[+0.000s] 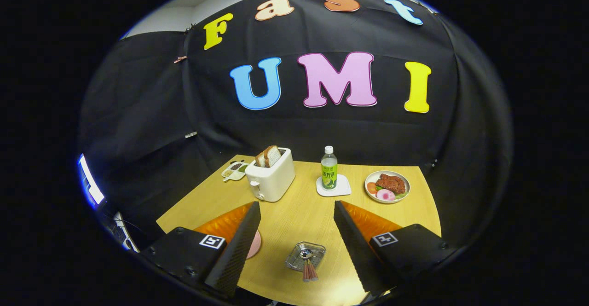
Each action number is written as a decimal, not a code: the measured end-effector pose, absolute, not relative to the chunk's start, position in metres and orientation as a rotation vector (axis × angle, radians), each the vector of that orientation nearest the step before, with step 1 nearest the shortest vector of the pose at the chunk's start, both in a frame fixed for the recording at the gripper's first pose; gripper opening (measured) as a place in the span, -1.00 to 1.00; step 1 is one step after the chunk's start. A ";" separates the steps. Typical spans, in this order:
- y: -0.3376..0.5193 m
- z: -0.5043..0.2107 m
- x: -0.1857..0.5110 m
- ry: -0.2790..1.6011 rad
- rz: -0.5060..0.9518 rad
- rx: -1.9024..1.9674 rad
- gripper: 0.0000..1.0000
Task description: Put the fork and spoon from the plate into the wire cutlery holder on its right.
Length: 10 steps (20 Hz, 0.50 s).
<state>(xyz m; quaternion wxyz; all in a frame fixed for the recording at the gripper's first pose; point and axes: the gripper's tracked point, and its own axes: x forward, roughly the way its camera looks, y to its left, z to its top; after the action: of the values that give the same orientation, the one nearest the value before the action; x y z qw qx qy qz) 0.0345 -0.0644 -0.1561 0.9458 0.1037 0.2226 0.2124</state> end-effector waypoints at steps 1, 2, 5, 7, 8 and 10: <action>-0.067 -0.157 0.033 0.449 0.429 0.213 0.99; -0.068 -0.155 0.033 0.436 0.427 0.215 0.99; -0.077 -0.150 0.034 0.398 0.407 0.206 0.99; -0.080 -0.147 0.033 0.386 0.400 0.209 0.99; -0.081 -0.146 0.033 0.379 0.400 0.215 0.99; -0.083 -0.146 0.032 0.372 0.398 0.215 0.98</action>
<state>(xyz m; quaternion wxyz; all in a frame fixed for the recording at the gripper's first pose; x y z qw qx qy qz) 0.0316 -0.0830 -0.1462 0.9575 0.1059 0.1833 0.1961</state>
